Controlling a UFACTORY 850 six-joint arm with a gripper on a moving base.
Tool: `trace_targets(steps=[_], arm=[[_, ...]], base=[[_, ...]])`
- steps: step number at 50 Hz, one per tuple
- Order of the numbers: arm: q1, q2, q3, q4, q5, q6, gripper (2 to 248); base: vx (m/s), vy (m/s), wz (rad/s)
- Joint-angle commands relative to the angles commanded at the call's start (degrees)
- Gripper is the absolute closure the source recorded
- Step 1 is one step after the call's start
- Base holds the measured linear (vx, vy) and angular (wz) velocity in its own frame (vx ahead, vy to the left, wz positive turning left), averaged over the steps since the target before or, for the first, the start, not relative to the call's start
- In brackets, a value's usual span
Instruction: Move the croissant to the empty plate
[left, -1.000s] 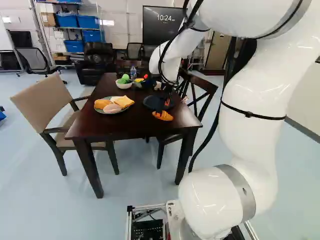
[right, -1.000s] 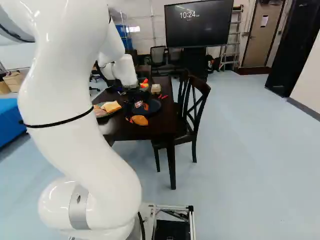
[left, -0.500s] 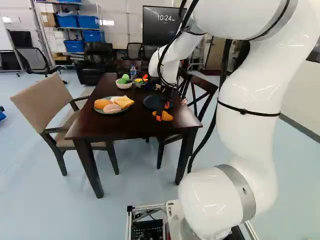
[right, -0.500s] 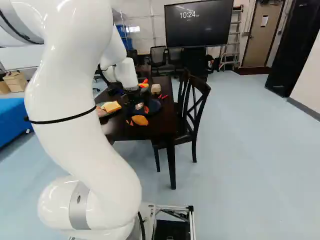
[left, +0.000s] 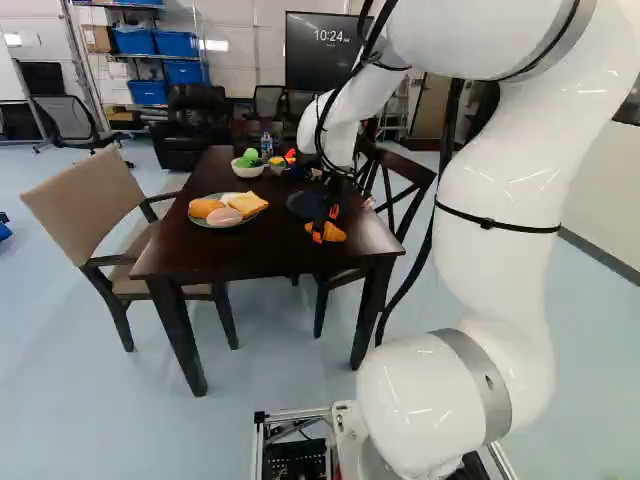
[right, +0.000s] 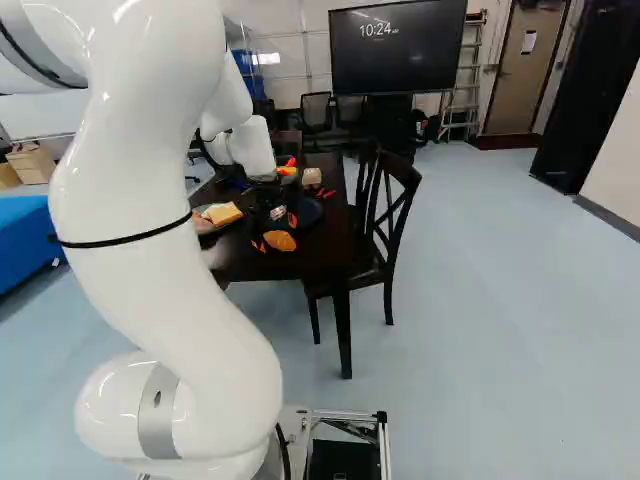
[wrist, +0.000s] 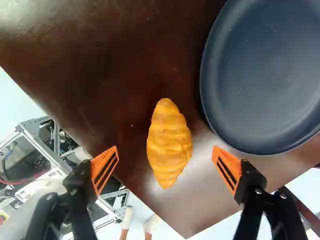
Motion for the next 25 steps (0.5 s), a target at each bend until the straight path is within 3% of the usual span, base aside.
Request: trace_targets(steps=[25], arm=[[0.00,-2.24,-0.65,0.00,-0.63,0.00,3]], base=[[0.000,0.000,0.000]])
